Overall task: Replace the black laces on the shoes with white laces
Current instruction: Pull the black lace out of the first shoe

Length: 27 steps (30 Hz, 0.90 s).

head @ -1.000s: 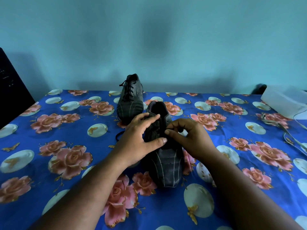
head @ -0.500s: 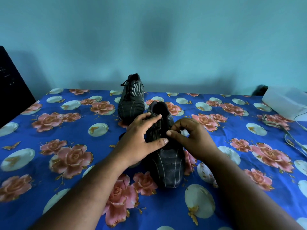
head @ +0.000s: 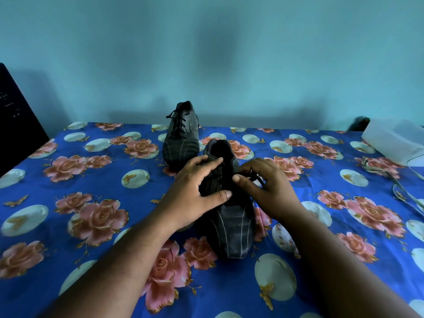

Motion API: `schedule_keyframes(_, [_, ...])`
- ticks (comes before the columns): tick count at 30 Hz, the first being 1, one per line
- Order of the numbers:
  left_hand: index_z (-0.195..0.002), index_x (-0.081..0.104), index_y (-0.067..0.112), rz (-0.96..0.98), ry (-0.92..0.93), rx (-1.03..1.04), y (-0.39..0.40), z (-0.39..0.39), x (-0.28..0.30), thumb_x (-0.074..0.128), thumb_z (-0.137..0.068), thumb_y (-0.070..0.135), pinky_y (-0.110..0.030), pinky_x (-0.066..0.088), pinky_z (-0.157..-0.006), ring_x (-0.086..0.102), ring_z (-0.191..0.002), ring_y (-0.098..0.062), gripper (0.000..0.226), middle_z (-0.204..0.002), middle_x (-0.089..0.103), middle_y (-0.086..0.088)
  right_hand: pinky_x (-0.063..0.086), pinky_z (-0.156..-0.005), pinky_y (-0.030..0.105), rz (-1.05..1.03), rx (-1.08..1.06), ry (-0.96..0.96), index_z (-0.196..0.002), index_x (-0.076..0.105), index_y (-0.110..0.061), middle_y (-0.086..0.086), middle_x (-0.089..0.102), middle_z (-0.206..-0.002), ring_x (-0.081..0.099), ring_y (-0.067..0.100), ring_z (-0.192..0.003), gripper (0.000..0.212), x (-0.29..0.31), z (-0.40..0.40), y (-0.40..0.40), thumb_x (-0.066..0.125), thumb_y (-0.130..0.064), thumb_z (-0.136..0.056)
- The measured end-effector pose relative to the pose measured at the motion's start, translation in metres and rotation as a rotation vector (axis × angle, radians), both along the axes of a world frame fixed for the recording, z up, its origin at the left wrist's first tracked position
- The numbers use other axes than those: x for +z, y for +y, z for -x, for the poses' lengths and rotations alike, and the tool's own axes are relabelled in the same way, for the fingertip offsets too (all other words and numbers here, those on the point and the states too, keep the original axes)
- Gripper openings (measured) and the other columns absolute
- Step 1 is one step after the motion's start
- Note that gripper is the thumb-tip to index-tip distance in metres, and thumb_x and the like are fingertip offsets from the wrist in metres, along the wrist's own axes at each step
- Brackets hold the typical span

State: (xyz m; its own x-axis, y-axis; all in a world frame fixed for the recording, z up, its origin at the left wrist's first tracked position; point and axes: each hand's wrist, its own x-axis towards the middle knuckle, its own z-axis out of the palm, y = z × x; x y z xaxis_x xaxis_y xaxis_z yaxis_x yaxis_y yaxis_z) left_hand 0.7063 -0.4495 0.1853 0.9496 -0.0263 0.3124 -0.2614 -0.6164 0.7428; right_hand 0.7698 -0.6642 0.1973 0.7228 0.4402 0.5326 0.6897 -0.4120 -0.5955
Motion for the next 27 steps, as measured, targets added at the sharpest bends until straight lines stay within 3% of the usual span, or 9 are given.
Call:
schedule_keyframes(5, [-0.141, 0.036, 0.062, 0.023, -0.01, 0.0, -0.001, 0.0, -0.001, 0.064, -0.067, 0.077, -0.046, 0.038, -0.117, 0.036, -0.144, -0.013, 0.081, -0.153, 0.03, 0.019, 0.048, -0.077, 0.037, -0.156, 0.028, 0.055, -0.087, 0.069, -0.015, -0.005, 0.066, -0.083, 0.06, 0.018, -0.085, 0.023, 0.002, -0.002, 0.0, 0.065, -0.035, -0.095])
schedule_keyframes(9, [-0.14, 0.032, 0.065, 0.022, 0.001, -0.013, 0.0, 0.0, -0.001, 0.063, -0.067, 0.079, -0.048, 0.038, -0.117, 0.034, -0.145, -0.014, 0.08, -0.153, 0.028, 0.02, 0.043, -0.082, 0.017, -0.092, 0.022, 0.051, -0.105, 0.068, -0.027, -0.014, 0.066, -0.098, 0.059, 0.009, -0.098, 0.022, 0.004, 0.001, -0.002, 0.072, -0.042, -0.089])
schedule_keyframes(13, [-0.14, 0.035, 0.063, 0.034, -0.002, -0.011, -0.001, 0.0, -0.001, 0.064, -0.066, 0.078, -0.046, 0.038, -0.117, 0.035, -0.144, -0.013, 0.081, -0.152, 0.029, 0.021, 0.046, -0.082, 0.028, -0.034, 0.015, -0.043, -0.095, 0.07, -0.027, -0.017, 0.067, -0.089, 0.059, 0.011, -0.094, 0.002, 0.002, 0.003, 0.002, 0.072, -0.027, -0.093])
schedule_keyframes(17, [-0.142, 0.034, 0.06, 0.022, -0.002, -0.011, 0.0, -0.001, -0.001, 0.064, -0.067, 0.077, -0.046, 0.038, -0.117, 0.035, -0.144, -0.013, 0.082, -0.153, 0.029, 0.02, 0.048, -0.076, 0.028, -0.241, 0.001, 0.171, -0.089, 0.063, -0.013, -0.001, 0.066, -0.083, 0.061, 0.02, -0.082, 0.008, 0.007, 0.005, 0.002, 0.064, -0.017, -0.096])
schedule_keyframes(20, [-0.142, 0.034, 0.061, 0.016, -0.008, -0.011, 0.0, -0.001, -0.001, 0.064, -0.068, 0.078, -0.046, 0.037, -0.118, 0.034, -0.145, -0.012, 0.082, -0.152, 0.029, 0.022, 0.042, -0.067, 0.035, -0.446, -0.157, 0.298, -0.086, 0.057, -0.007, 0.019, 0.06, -0.081, 0.051, 0.02, -0.071, 0.012, 0.013, 0.004, -0.002, 0.057, -0.015, -0.095])
schedule_keyframes(23, [-0.143, 0.035, 0.06, 0.009, 0.0, -0.012, 0.0, 0.001, -0.001, 0.063, -0.069, 0.078, -0.043, 0.038, -0.118, 0.032, -0.146, -0.011, 0.082, -0.153, 0.028, 0.022, 0.044, -0.072, 0.036, -0.181, -0.315, 0.137, -0.093, 0.057, -0.017, -0.001, 0.06, -0.087, 0.051, 0.015, -0.078, 0.002, 0.007, -0.001, -0.006, 0.059, -0.016, -0.095])
schedule_keyframes(25, [-0.145, 0.039, 0.057, 0.003, 0.0, -0.007, 0.0, 0.0, 0.0, 0.062, -0.068, 0.078, -0.039, 0.038, -0.117, 0.032, -0.145, -0.011, 0.083, -0.152, 0.028, 0.023, 0.044, -0.086, 0.041, 0.031, -0.265, -0.075, -0.109, 0.06, -0.021, -0.007, 0.06, -0.106, 0.053, 0.019, -0.097, 0.017, 0.001, -0.001, -0.007, 0.058, -0.029, -0.095])
schedule_keyframes(27, [-0.146, 0.041, 0.053, 0.001, -0.004, -0.007, 0.0, 0.0, -0.001, 0.062, -0.068, 0.078, -0.031, 0.037, -0.115, 0.032, -0.145, -0.011, 0.085, -0.152, 0.028, 0.022, 0.042, -0.089, 0.04, 0.154, -0.161, -0.145, -0.113, 0.063, -0.028, -0.009, 0.06, -0.113, 0.052, 0.02, -0.105, 0.029, -0.001, 0.0, -0.004, 0.055, -0.048, -0.094])
